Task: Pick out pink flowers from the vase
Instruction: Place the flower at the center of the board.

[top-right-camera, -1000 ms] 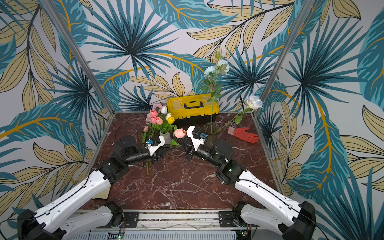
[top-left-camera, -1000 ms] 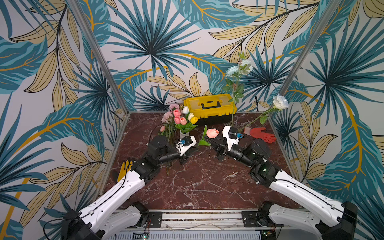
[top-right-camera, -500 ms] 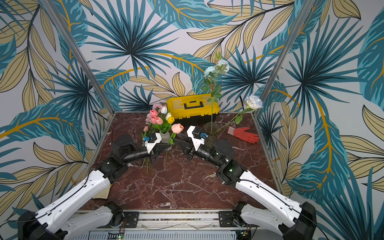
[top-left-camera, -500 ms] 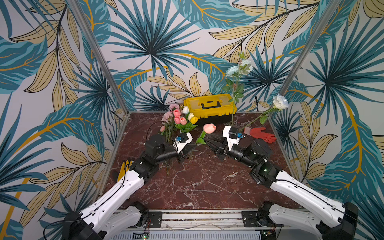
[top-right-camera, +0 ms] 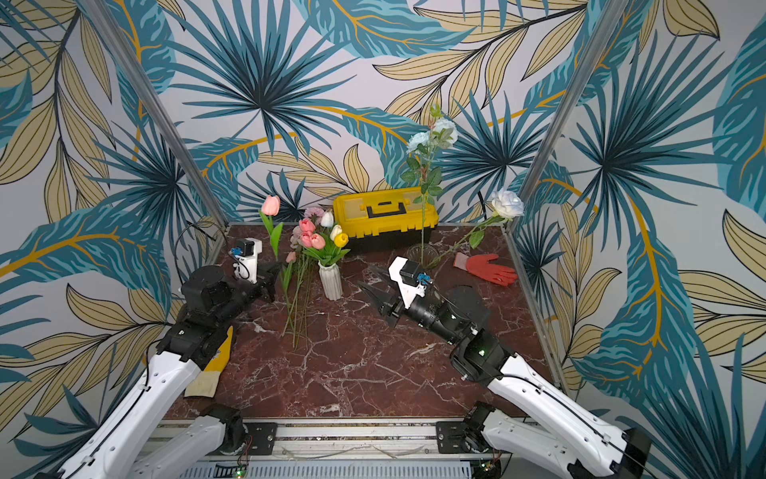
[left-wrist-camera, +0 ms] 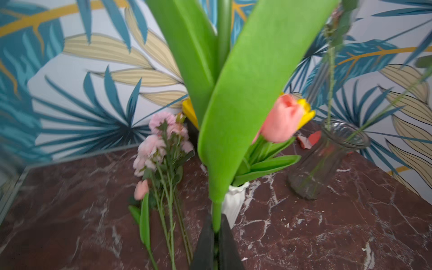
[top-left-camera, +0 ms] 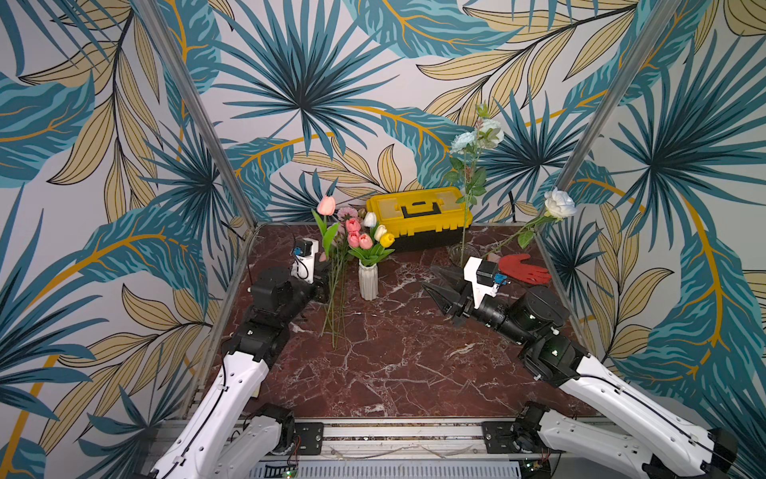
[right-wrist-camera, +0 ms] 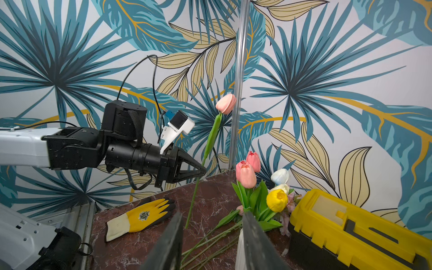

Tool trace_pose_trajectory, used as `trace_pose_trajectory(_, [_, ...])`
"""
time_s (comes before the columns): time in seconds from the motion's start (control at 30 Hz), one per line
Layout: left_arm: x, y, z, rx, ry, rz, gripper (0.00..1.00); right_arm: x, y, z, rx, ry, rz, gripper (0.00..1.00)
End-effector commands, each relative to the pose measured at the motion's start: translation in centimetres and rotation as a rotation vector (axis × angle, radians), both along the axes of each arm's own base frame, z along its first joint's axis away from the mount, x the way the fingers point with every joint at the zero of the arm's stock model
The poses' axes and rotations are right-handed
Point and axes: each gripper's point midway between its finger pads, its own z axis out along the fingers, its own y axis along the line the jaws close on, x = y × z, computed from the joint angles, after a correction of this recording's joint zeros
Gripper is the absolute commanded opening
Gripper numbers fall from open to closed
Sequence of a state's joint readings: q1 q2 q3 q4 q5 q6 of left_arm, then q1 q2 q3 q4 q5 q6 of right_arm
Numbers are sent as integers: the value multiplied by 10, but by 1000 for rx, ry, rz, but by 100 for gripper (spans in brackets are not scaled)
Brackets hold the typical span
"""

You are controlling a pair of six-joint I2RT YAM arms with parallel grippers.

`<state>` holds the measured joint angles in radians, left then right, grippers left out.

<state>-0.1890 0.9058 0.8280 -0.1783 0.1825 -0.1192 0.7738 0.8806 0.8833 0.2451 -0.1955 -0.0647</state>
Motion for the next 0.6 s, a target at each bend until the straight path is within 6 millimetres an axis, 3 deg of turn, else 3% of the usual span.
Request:
trace_pose_trajectory(0.0, [6,34,-34,-39,178,159,0,3,-4,-17,-33,28,-31,43])
trace_pose_trajectory(0.2, [30,54,-90,-164,424,247,0,5,-5,-19,-22,49,-37,43])
trace_pose_trajectory(0.43, [56,67,-173,-375,867,298,0,7,-3,-25,-19,81,-36,43])
trace_pose_trajectory(0.57, [65,71,-197,-469,947,339,0,7,-4,-31,-23,87,-38,43])
